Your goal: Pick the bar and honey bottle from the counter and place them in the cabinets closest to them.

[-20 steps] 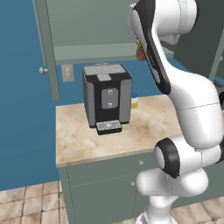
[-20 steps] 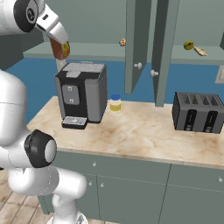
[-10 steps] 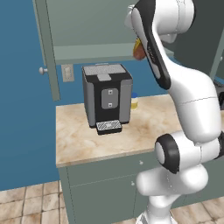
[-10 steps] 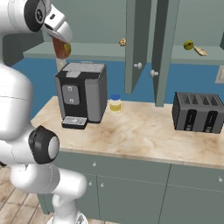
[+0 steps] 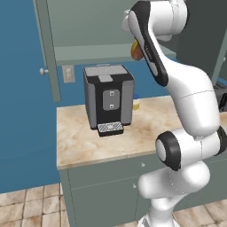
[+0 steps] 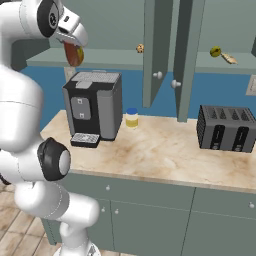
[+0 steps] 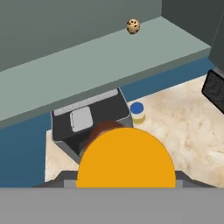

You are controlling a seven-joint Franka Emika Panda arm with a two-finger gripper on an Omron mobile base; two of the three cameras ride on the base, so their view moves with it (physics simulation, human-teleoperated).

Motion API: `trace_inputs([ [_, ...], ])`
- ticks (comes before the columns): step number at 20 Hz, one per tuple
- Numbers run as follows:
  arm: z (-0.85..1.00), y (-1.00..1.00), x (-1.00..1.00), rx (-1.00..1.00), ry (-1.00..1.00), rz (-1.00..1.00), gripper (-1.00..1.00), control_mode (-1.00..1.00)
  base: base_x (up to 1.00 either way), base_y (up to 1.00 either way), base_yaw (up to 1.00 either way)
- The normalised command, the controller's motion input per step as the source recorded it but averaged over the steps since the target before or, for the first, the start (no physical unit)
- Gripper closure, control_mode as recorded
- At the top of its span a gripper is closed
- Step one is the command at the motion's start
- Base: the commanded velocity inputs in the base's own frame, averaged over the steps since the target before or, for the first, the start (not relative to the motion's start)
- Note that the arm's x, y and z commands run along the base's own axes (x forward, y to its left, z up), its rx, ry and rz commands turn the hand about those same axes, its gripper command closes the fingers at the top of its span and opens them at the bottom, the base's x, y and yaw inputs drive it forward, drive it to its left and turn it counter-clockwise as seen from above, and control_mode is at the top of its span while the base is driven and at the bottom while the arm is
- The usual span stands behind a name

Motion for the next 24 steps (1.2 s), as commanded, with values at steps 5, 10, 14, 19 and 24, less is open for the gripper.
trace_inputs([
  [5, 0.0, 0.01, 0.32, -0.06, 0.0, 0.08, 1.0, -1.0, 0.0, 0.0, 0.0],
  [10, 0.0, 0.01, 0.3, -0.07, 0.0, 0.07, 1.0, -1.0, 0.0, 0.0, 0.0],
  [14, 0.0, 0.01, 0.28, -0.07, 0.0, 0.05, 1.0, -1.0, 0.0, 0.0, 0.0],
  [19, 0.0, 0.0, 0.26, -0.07, 0.0, 0.05, 1.0, -1.0, 0.0, 0.0, 0.0],
  [24, 0.0, 0.0, 0.29, -0.05, 0.0, 0.02, 1.0, -1.0, 0.0, 0.0, 0.0],
])
